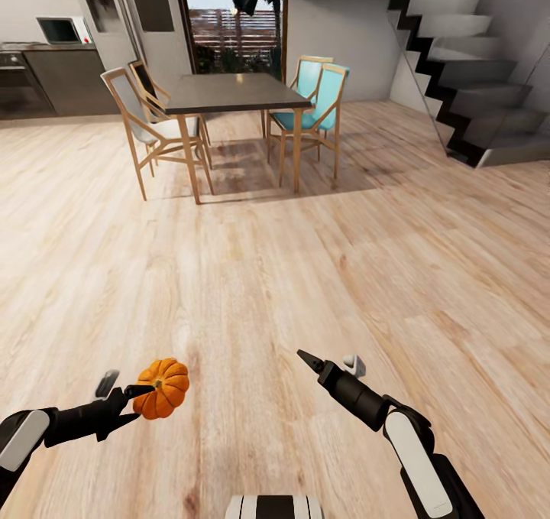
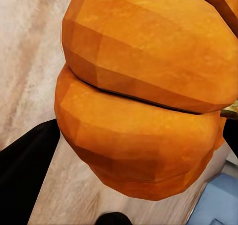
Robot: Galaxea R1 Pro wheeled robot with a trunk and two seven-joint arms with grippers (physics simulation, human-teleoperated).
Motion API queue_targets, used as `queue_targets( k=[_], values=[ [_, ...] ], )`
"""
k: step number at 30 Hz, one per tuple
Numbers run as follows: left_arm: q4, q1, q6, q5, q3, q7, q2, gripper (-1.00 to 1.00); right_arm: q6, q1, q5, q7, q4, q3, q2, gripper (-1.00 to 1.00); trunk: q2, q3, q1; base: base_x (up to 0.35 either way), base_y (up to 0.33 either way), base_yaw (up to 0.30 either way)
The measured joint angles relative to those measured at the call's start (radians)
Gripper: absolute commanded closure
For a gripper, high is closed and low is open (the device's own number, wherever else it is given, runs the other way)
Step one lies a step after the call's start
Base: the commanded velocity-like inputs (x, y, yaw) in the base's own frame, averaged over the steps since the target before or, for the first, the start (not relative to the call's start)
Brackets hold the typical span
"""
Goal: Place each of the two pumpkins and all three candles from the living room inside a cabinet in the living room (use any cabinet), then make sure every cabinet is closed, and position the cauldron so it is next to a table in the living room.
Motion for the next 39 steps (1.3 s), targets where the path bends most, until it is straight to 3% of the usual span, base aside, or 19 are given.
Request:
queue_targets(
  k=[16, 28, 39],
  values=[
    [0.000, 0.000, 0.000, -0.006, 0.003, 0.000, 0.002, 1.00, -0.001, 0.000, 0.001, 0.000, 0.000, 0.001, 0.000, -1.00, 0.004, 0.062, -0.007, 0.000, 0.000, 0.013],
    [0.000, 0.000, -0.002, -0.009, 0.003, 0.000, 0.001, 1.00, 0.000, 0.000, 0.001, 0.000, 0.000, 0.000, 0.000, -1.00, 0.007, 0.111, -0.013, 0.000, 0.000, 0.153],
    [0.000, 0.000, -0.009, -0.014, -0.003, 0.005, -0.002, 1.00, -0.001, 0.000, 0.002, 0.000, 0.000, 0.002, 0.001, -1.00, 0.007, 0.120, -0.013, 0.000, 0.000, 0.243]
  ],
)
